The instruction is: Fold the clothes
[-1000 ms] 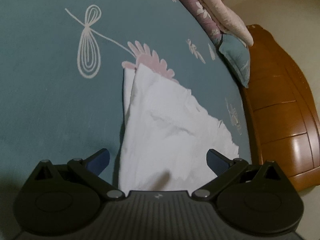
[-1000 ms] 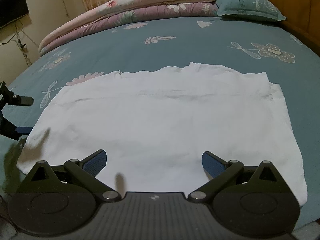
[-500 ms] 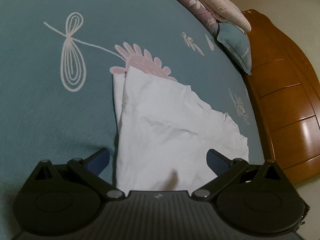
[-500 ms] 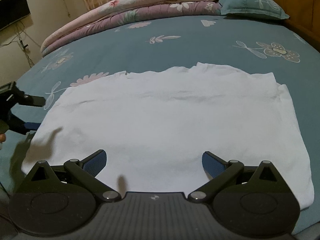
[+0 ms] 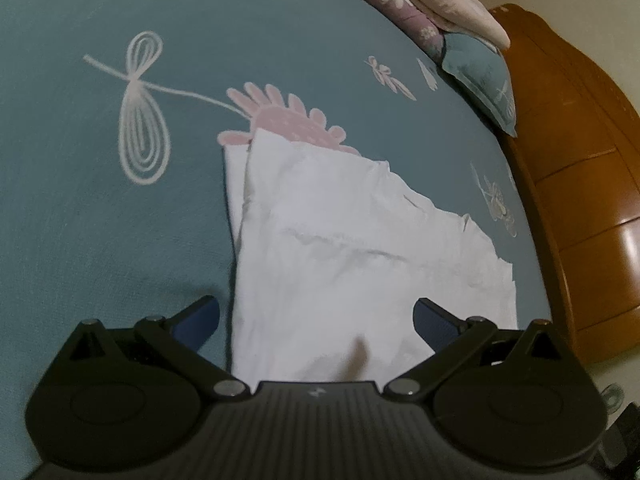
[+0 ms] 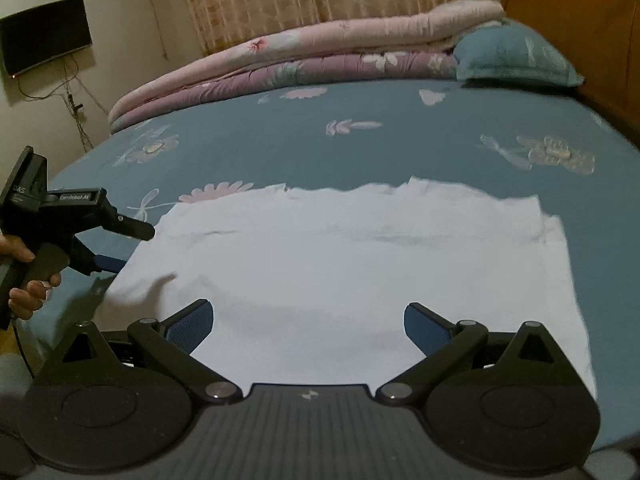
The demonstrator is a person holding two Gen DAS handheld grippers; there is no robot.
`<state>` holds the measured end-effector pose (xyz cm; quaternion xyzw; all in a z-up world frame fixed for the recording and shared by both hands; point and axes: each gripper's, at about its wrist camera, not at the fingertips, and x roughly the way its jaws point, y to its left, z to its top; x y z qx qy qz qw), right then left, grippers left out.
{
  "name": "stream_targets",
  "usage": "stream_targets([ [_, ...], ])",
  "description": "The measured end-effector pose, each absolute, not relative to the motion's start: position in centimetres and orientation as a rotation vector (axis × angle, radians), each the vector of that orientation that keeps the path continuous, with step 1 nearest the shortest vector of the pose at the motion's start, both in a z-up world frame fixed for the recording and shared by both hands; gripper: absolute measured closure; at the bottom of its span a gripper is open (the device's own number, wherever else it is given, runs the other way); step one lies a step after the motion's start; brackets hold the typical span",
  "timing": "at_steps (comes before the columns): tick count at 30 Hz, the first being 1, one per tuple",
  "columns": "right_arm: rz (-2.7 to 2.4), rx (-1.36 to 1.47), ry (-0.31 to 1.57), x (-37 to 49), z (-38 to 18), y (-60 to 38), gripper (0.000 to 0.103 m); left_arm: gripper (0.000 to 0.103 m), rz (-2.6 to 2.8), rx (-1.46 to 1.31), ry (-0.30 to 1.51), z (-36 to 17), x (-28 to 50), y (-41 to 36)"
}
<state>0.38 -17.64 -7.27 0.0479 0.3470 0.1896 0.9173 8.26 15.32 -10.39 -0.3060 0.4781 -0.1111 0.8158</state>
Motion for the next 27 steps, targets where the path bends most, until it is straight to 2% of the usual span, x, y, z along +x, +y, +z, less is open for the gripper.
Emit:
stream_targets([
  [19, 0.343, 0.079, 0.795, 2.7, -8.7, -15.8, 0.0, 0.001, -0.464, -0.972, 0.986, -13.5, 12.1, 19.1],
  [25, 0.367, 0.042, 0.824, 4.0, -9.1, -14.4, 0.0, 0.001, -0.591, -0.97, 1.125, -14.1, 10.3, 17.7],
  [27, 0.369, 0.038, 0.832, 4.4, -9.3, -14.3, 0.0, 0.001, -0.588, -0.962, 1.113, -14.0, 11.1, 17.4],
])
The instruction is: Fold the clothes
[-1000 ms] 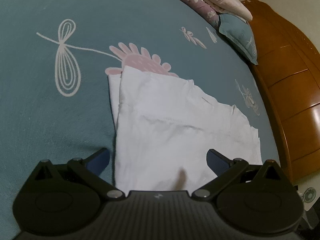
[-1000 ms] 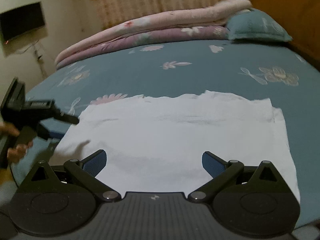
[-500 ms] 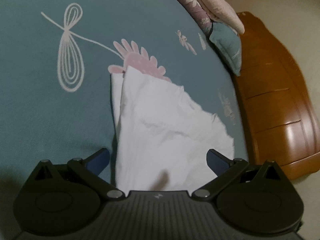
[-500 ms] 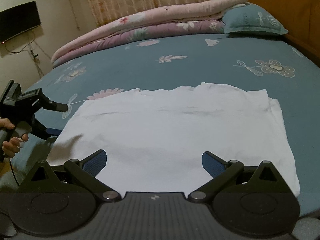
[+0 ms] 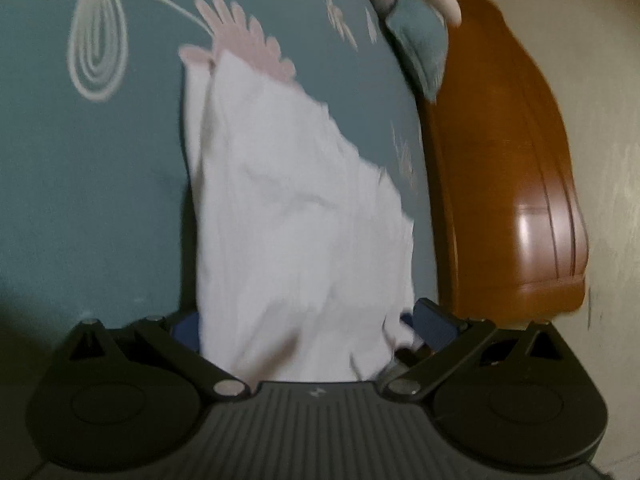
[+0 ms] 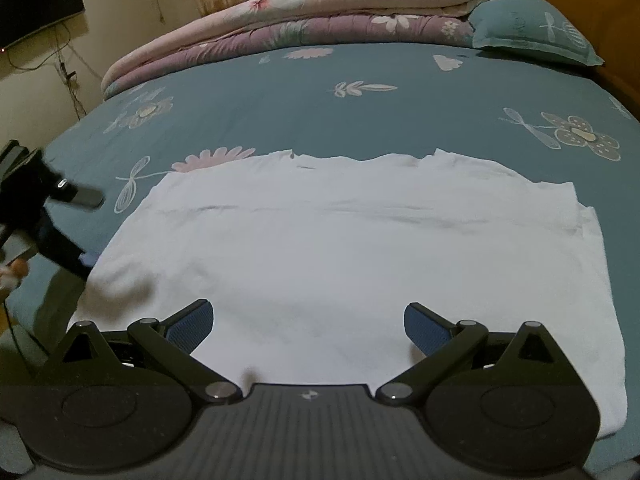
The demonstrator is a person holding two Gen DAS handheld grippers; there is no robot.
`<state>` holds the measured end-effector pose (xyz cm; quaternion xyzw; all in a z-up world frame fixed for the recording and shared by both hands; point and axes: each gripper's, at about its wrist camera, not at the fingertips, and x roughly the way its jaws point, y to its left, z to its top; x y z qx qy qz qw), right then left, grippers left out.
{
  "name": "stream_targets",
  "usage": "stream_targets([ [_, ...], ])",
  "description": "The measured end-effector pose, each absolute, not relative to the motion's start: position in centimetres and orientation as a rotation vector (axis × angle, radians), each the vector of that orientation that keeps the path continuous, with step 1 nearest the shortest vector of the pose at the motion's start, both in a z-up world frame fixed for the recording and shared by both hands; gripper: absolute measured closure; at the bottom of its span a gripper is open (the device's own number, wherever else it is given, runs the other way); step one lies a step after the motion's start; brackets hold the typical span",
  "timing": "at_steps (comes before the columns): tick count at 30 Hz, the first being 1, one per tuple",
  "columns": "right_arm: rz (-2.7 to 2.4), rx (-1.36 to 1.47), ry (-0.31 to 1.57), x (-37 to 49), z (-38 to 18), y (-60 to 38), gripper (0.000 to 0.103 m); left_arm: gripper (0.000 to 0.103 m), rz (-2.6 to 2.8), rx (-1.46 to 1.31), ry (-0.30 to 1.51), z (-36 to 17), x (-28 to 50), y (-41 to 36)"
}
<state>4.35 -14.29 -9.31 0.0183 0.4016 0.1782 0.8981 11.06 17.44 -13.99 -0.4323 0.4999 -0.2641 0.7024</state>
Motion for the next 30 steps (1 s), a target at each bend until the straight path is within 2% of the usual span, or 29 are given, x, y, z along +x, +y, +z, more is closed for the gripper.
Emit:
stream_targets([
  [7, 0.377, 0.051, 0.842, 5.1, -9.7, -13.9, 0.0, 0.001, -0.575, -0.936, 1.07, -13.7, 13.6, 16.7],
  [14, 0.39, 0.054, 0.832, 5.1, -9.5, -14.3, 0.0, 0.001, -0.623, -0.875, 1.11, -13.6, 12.2, 16.0],
  [24, 0.387, 0.055, 0.825, 5.1, -9.5, -14.8, 0.0, 0.005, -0.637, -0.809, 1.085, -13.4, 13.6, 15.1],
  [27, 0.37, 0.077, 0.838, 5.4, -9.9, -15.3, 0.0, 0.018, -0.653, -0.783, 1.085, -13.5, 13.4, 15.2],
  [29, 0.364, 0.092, 0.844, 5.5, -10.1, -15.5, 0.0, 0.042, -0.62, -0.813, 1.094, -14.1, 13.2, 16.4],
  [30, 0.366, 0.094, 0.844, 5.5, -10.2, -15.6, 0.0, 0.049, -0.603, -0.828, 1.098, -14.4, 13.2, 17.0],
])
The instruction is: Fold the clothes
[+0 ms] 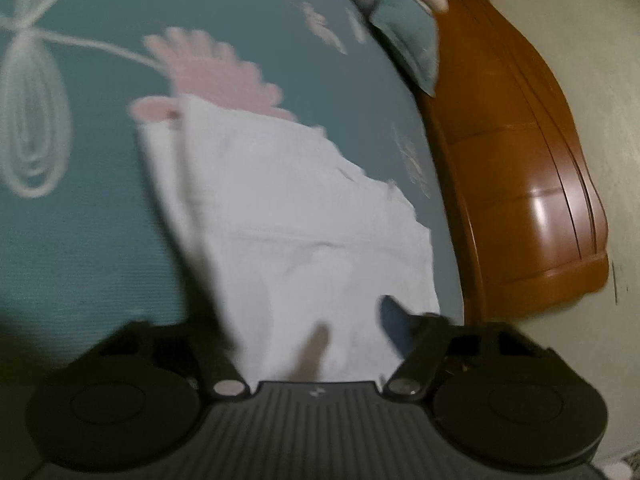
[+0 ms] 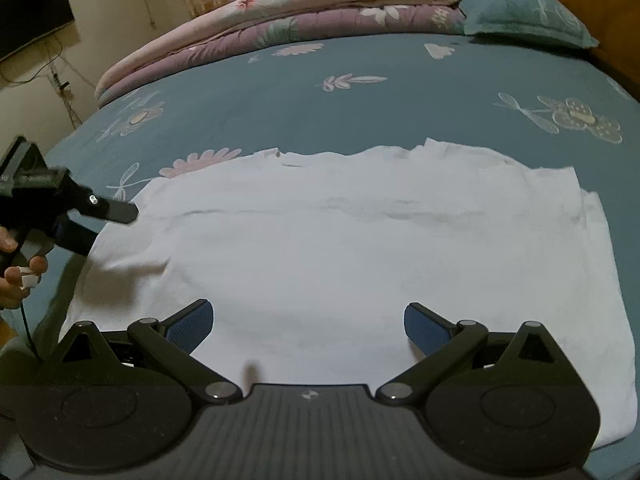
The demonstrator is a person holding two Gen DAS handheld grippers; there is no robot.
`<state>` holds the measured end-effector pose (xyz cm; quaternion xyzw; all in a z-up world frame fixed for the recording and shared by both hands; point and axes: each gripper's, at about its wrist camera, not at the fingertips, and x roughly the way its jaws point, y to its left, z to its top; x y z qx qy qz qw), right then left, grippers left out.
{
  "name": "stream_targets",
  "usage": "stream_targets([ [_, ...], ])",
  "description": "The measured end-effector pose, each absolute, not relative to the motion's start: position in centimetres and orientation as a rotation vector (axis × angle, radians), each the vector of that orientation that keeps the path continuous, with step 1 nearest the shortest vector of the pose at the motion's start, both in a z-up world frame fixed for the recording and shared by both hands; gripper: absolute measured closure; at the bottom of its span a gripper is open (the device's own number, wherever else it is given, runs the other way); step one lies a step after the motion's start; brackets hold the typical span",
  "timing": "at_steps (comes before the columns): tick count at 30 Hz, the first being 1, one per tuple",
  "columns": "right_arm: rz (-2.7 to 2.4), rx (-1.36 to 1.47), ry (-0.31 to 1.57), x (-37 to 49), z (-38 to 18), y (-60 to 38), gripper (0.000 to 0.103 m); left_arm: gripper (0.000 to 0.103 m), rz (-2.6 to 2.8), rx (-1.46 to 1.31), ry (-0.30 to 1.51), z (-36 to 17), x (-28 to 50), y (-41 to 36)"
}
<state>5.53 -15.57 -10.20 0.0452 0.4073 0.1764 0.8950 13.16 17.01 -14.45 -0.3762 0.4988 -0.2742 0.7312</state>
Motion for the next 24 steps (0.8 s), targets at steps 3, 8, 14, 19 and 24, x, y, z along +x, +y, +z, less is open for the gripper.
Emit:
stream_targets([
  [3, 0.366, 0.085, 0.847, 5.5, -10.4, -15.4, 0.0, 0.066, -0.596, -0.825, 1.108, -14.9, 13.1, 17.5],
  [8, 0.367, 0.087, 0.859, 5.6, -10.8, -15.2, 0.0, 0.066, -0.623, -0.758, 1.104, -14.9, 13.4, 17.0],
  [14, 0.363, 0.074, 0.863, 5.5, -10.9, -15.2, 0.0, 0.093, -0.574, -0.725, 1.083, -15.1, 12.6, 17.1],
  [19, 0.386, 0.136, 0.843, 5.7, -10.3, -15.5, 0.0, 0.093, -0.524, -0.644, 1.064, -14.2, 11.8, 16.5],
  [24, 0.461, 0.238, 0.823, 6.5, -9.8, -14.7, 0.0, 0.093, -0.491, -0.565, 1.05, -13.3, 11.4, 15.6],
])
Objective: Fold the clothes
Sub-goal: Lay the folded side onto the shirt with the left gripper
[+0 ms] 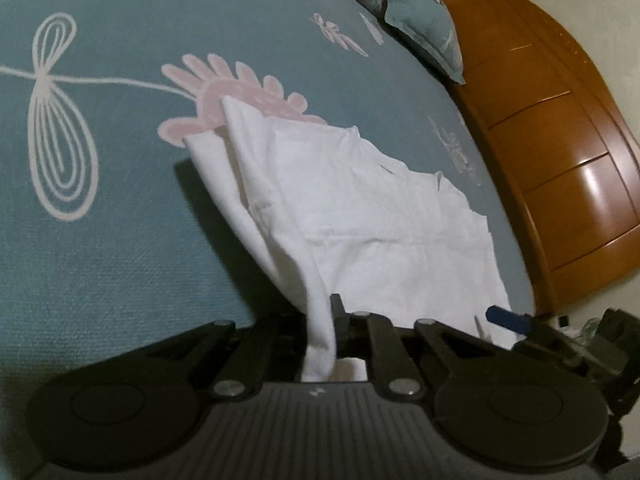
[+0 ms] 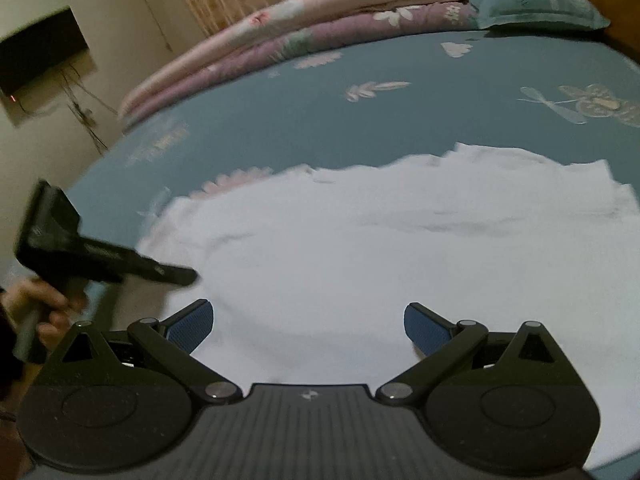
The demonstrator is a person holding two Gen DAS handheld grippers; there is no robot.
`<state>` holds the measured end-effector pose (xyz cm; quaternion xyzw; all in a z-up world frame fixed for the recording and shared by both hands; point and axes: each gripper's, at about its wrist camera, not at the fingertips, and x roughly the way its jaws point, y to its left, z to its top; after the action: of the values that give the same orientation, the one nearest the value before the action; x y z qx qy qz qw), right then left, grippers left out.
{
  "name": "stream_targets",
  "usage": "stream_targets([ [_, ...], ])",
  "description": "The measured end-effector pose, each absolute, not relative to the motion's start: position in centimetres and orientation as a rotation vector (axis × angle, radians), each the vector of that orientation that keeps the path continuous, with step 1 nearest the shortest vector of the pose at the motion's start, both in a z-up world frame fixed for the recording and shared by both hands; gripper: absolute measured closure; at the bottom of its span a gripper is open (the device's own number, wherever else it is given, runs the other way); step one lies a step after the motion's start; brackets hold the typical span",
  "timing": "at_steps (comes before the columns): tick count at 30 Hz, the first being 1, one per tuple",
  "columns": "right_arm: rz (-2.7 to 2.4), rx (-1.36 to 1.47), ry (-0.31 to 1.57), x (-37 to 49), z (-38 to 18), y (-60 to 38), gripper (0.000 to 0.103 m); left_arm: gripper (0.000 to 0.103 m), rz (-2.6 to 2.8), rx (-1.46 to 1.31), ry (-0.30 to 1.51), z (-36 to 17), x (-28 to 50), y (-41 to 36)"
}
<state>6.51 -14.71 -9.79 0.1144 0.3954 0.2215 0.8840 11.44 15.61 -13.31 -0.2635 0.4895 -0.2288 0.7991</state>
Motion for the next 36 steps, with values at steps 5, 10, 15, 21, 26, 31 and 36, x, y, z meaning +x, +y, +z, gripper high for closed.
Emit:
stream_targets([
  [5, 0.478, 0.289, 0.839, 7.8, -10.1, -13.3, 0.0, 0.093, -0.46, -0.561, 1.042, -13.4, 11.4, 15.1],
  [10, 0.495, 0.332, 0.867, 8.3, -10.9, -12.4, 0.0, 0.093, -0.435, -0.535, 1.034, -13.3, 11.6, 14.2],
  [15, 0.476, 0.307, 0.866, 9.2, -11.9, -11.4, 0.0, 0.093, -0.416, -0.512, 1.024, -13.1, 11.3, 13.7],
  [21, 0.445, 0.303, 0.851, 12.3, -11.9, -10.9, 0.0, 0.093, -0.422, -0.53, 1.019, -13.3, 11.3, 14.0],
  [26, 0.414, 0.304, 0.838, 15.6, -12.0, -10.7, 0.0, 0.093, -0.434, -0.547, 1.019, -13.4, 11.4, 14.3],
  [31, 0.422, 0.272, 0.826, 17.7, -12.0, -10.3, 0.0, 0.093, -0.439, -0.552, 1.026, -13.4, 11.6, 14.4],
  [36, 0.419, 0.278, 0.831, 16.9, -11.5, -10.9, 0.0, 0.093, -0.424, -0.533, 1.04, -13.0, 11.8, 14.0],
])
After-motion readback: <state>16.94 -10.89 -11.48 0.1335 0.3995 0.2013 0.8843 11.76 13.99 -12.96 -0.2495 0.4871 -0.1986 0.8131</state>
